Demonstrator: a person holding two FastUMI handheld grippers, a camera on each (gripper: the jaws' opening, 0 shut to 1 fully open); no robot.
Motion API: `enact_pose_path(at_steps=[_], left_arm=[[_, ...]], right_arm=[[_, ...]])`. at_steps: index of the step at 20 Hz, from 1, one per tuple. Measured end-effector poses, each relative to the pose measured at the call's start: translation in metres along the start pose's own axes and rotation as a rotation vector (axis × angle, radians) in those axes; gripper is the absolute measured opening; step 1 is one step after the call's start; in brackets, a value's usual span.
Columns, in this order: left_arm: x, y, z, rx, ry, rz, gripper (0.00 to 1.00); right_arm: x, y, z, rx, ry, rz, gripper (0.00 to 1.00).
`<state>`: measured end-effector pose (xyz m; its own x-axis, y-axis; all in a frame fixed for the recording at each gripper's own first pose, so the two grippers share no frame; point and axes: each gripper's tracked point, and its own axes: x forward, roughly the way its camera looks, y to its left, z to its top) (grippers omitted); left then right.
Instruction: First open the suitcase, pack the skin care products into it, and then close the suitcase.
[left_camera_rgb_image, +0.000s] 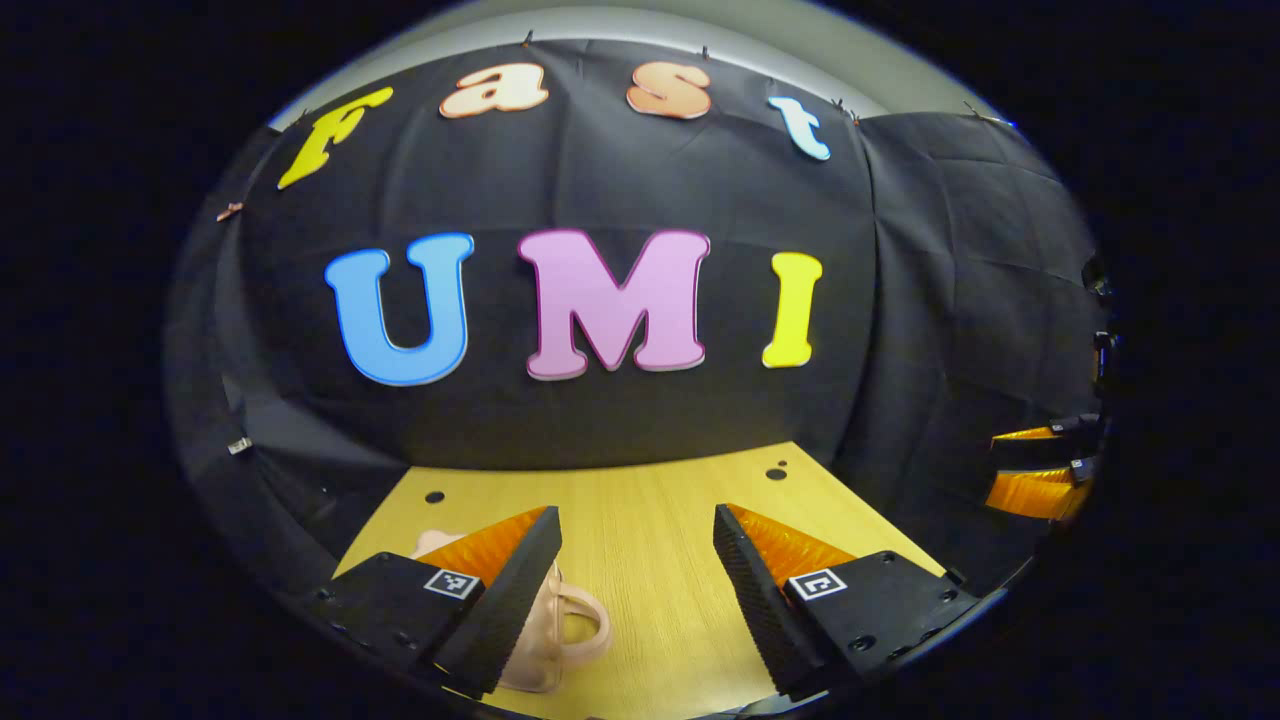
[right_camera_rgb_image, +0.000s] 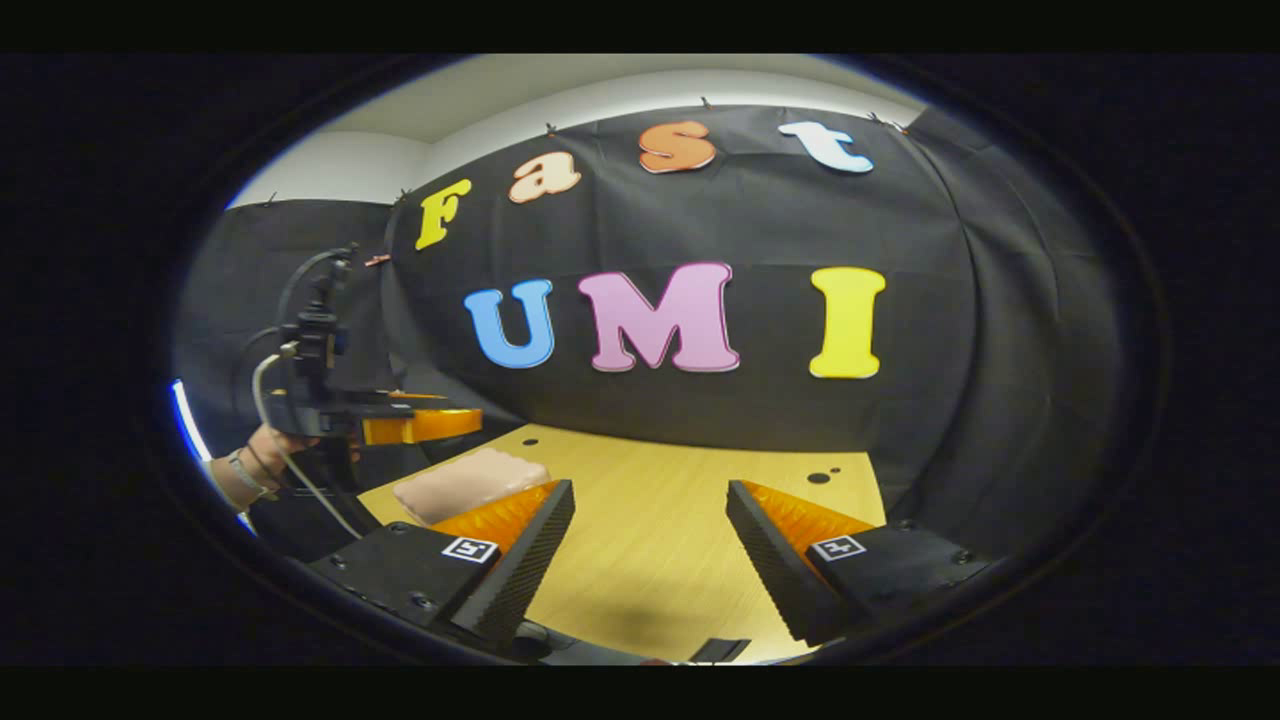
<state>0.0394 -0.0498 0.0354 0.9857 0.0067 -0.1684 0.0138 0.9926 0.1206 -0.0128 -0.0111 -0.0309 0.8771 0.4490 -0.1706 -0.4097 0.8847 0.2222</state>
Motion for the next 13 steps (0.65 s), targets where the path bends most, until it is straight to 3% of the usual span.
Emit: enact_pose_path(at_steps=[3, 7, 9, 11, 12, 13], left_arm=[[-0.037, 0.017, 0.027, 0.057, -0.127, 0.119, 0.94], [-0.058, 0.022, 0.036, 0.023, -0.215, 0.104, 0.94], [-0.059, 0.029, 0.025, 0.016, -0.167, 0.077, 0.94], [-0.062, 0.042, 0.018, 0.012, -0.134, 0.08, 0.95], [-0.063, 0.046, 0.022, 0.002, -0.145, 0.072, 0.95], [-0.065, 0.051, 0.021, -0.014, -0.146, 0.066, 0.95]], right_arm=[[0.012, -0.01, 0.039, -0.085, -0.136, -0.072, 0.97], [0.008, 0.007, 0.065, -0.024, -0.201, -0.158, 0.97], [0.007, 0.008, 0.068, -0.018, -0.204, -0.222, 0.97], [0.003, 0.024, 0.077, -0.017, -0.23, -0.231, 0.97], [0.003, 0.026, 0.081, -0.035, -0.245, -0.246, 0.89], [0.003, 0.024, 0.08, -0.05, -0.233, -0.267, 1.0]])
